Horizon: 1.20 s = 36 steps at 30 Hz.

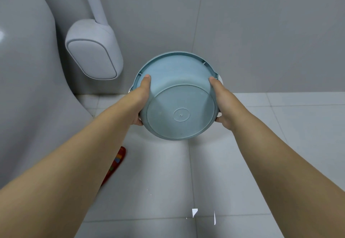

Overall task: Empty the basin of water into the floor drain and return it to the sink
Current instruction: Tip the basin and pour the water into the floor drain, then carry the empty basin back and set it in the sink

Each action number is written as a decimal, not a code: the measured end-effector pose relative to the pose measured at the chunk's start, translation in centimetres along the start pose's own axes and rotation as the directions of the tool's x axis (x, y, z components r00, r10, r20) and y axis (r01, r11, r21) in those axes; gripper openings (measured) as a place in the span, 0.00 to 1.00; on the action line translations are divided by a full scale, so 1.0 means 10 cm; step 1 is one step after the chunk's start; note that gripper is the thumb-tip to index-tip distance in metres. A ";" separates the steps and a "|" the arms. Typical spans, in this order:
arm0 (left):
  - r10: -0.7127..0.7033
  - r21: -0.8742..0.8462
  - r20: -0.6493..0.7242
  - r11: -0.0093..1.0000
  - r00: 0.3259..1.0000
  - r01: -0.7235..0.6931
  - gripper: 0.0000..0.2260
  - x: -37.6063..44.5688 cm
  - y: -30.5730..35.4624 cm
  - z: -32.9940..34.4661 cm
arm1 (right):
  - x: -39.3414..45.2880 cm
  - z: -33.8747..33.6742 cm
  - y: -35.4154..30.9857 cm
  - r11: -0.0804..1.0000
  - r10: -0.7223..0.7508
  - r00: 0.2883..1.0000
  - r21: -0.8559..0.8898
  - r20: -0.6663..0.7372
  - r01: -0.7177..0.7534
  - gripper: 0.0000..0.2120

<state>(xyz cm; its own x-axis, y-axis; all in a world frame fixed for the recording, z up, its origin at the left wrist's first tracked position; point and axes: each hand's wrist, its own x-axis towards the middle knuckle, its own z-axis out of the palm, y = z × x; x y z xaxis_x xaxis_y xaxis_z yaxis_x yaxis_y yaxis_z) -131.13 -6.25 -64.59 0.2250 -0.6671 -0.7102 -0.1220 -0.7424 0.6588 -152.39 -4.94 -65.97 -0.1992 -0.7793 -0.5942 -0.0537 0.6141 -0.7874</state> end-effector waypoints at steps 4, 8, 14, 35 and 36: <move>-0.035 0.046 0.020 0.998 0.999 0.034 0.33 0.01 -0.02 -0.03 | 0.01 -0.01 -0.03 0.997 0.017 1.000 -0.074 -0.023 -0.019 0.39; -0.061 0.041 0.059 0.997 0.996 0.059 0.33 0.04 -0.04 -0.08 | 0.02 -0.02 -0.05 0.989 0.033 0.999 -0.146 -0.031 -0.037 0.41; -0.059 0.033 0.084 0.998 0.995 0.057 0.34 0.09 -0.01 -0.13 | 0.02 -0.01 -0.07 0.990 0.036 0.999 -0.136 -0.037 -0.041 0.38; 0.117 -0.456 0.263 0.890 0.958 0.017 0.47 0.31 -0.14 -0.44 | 0.05 -0.37 0.04 0.906 0.089 0.994 0.420 -0.065 -0.054 0.35; 0.115 -0.476 0.229 0.879 0.967 0.008 0.46 0.34 -0.13 -0.43 | 0.06 -0.39 0.05 0.899 0.097 0.992 0.435 -0.075 -0.055 0.34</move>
<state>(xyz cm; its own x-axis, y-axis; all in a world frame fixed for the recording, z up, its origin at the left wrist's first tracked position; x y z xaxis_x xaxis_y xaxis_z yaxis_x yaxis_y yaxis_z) -126.01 -7.30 -66.83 -0.0177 -0.7441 -0.6678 0.3550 -0.6291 0.6915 -156.34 -4.63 -66.15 -0.2766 -0.7046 -0.6535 0.3882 0.5402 -0.7467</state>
